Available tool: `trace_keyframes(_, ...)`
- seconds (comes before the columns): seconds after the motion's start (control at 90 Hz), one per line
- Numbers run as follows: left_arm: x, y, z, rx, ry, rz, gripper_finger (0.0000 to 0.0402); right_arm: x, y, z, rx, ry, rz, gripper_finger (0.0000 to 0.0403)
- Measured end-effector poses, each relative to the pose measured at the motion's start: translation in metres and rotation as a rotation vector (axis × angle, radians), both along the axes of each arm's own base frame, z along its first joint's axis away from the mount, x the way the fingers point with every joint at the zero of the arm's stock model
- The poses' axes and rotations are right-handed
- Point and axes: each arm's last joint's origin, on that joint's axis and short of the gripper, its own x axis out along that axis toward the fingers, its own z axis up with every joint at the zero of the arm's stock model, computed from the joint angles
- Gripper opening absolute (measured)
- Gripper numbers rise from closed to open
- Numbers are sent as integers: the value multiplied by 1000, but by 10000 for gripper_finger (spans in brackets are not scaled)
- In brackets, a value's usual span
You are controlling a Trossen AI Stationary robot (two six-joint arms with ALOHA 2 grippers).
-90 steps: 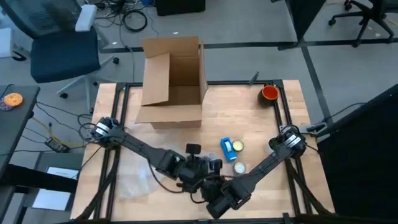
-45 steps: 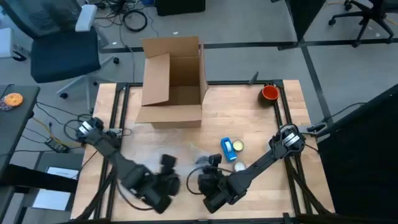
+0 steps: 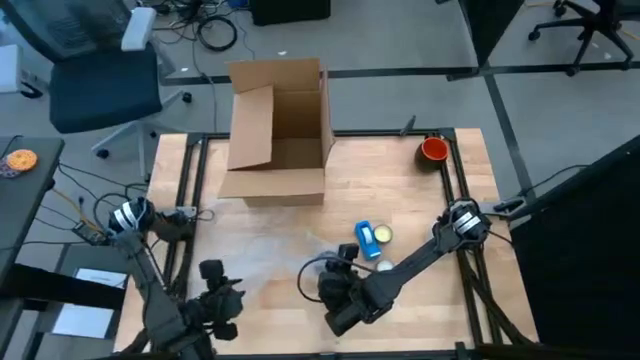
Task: Wrap mug
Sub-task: Wrap the blue mug with the bubble wrap
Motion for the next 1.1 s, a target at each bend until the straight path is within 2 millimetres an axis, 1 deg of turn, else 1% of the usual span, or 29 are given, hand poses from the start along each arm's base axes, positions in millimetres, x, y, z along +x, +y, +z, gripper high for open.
trace_keyframes(0.122,-5,15,-25,37,61,123,167,0,1,0,17,10,6,0)
trace_keyframes(0.2,-4,22,-39,55,62,147,177,-1,2,0,17,10,8,0)
trace_keyframes(0.256,-2,24,-45,51,47,148,182,-1,2,0,18,9,8,0)
trace_keyframes(0.444,8,27,-50,66,14,122,188,-1,2,0,18,10,9,0)
trace_keyframes(0.689,21,47,-53,141,82,157,184,-1,2,0,19,8,10,0)
trace_keyframes(0.744,25,51,-54,157,135,137,172,-1,2,0,18,8,10,0)
trace_keyframes(0.811,30,55,-55,181,200,102,141,-1,3,0,18,9,11,0)
trace_keyframes(0.967,38,64,-54,182,338,69,24,-7,4,0,-14,37,17,0)
trace_keyframes(1.0,39,64,-53,170,348,69,13,-8,4,1,-24,41,17,0)
trace_keyframes(1.1,43,57,-49,120,371,7,4,-12,2,6,-38,33,0,0)
